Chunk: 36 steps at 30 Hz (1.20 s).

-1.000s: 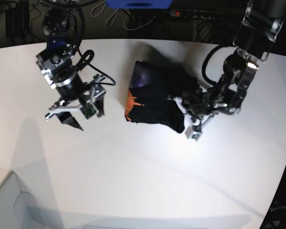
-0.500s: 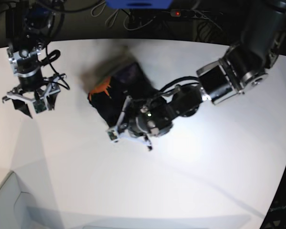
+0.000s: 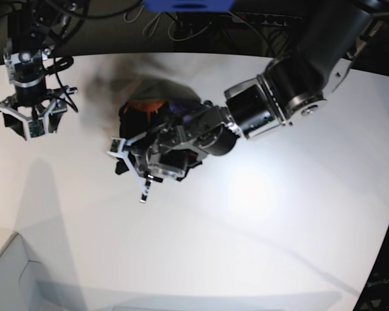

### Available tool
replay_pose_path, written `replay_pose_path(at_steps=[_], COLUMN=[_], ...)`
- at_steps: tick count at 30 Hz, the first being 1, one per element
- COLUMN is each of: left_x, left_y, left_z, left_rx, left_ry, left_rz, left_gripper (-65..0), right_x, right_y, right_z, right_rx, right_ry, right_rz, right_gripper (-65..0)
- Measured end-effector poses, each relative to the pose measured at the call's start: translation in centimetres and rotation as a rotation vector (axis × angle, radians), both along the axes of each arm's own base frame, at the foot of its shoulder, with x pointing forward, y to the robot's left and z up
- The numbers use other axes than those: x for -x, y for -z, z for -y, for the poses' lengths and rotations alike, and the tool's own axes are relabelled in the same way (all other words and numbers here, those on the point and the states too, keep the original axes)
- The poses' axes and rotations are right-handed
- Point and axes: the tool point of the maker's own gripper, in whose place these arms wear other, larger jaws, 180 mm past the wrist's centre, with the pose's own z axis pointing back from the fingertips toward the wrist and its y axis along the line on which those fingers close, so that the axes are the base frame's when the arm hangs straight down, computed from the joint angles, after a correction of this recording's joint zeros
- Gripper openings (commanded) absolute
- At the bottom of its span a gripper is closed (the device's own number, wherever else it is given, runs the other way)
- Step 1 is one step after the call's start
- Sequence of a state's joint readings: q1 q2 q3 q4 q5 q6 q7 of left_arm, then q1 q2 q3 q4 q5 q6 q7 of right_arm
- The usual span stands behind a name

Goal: Layout the t-shirt on the table in an organized manner, then fold the t-shirt properly
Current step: 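Release the bundle with the left gripper and pull the left arm away, then tuck and smooth the bundle's collar edge with the right gripper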

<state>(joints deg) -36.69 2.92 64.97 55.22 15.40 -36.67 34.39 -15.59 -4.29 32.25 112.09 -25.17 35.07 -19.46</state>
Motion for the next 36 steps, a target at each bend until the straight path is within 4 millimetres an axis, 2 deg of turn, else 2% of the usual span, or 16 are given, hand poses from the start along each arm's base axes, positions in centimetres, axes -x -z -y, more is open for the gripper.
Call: replay_pose_path(at_steps=[3,5,10,12,17,19,24,26,27,29,31,33,36], left_x=[0.0,-0.1,-0.6,-0.8,-2.3,-2.8,-4.4,-5.8,-6.6,-8.6,-10.4,-11.1,-10.5], left_y=[0.0,0.0,-1.5,-2.4,-4.9,-6.1,-10.6,-13.3,-15.0,-18.3,-20.1,-20.6,-20.5], left_z=[0.0,-0.1,-0.3,-0.5,-1.5,-1.2,-0.2,-0.6,-1.1,-3.9,-8.7,-14.2,-23.6], left_rx=[-0.002,-0.012,0.029,0.045,0.076,0.106,0.223,0.295,0.338,0.402,0.405,0.417,0.383], left_ry=[0.000,-0.007,-0.074,-0.084,-0.120,-0.123,-0.141,-0.184,-0.216,-0.307,-0.442,-0.577,-0.796], left_rz=[0.001,0.003,-0.004,-0.008,0.050,0.069,0.127,0.164,0.190,0.255,0.319,0.352,0.408], left_gripper=[-64.3,-61.3,-39.3,-33.8,-33.8,-33.8,-33.8,-33.8,-33.8,-34.0,-34.1,-34.2,-34.2], right_x=[0.4,0.4,0.4,0.4,0.4,0.5,0.4,0.3,0.2,-0.4,-1.2,-2.1,-3.4], right_y=[0.1,0.1,0.0,0.0,0.2,0.3,-0.2,-0.3,-0.4,-0.6,-0.7,-1.1,-2.2], right_z=[-0.2,-0.2,-0.2,-0.2,-0.7,-1.0,-1.8,-2.1,-2.4,-3.6,-5.4,-6.8,-9.6], right_rx=[-0.002,-0.004,-0.001,-0.001,-0.020,-0.030,-0.046,-0.053,-0.055,-0.062,-0.083,-0.097,-0.158], right_ry=[0.003,0.002,0.002,0.002,0.008,0.007,0.018,0.014,0.010,-0.031,-0.076,-0.116,-0.189], right_rz=[-0.007,-0.008,-0.005,-0.006,-0.002,-0.003,0.019,0.023,0.028,0.034,0.046,0.064,0.113], right_gripper=[-26.2,-26.2,-26.2,-26.2,-26.2,-26.2,-26.5,-30.4,-35.2,-48.1,-62.4,-65.0,-65.0])
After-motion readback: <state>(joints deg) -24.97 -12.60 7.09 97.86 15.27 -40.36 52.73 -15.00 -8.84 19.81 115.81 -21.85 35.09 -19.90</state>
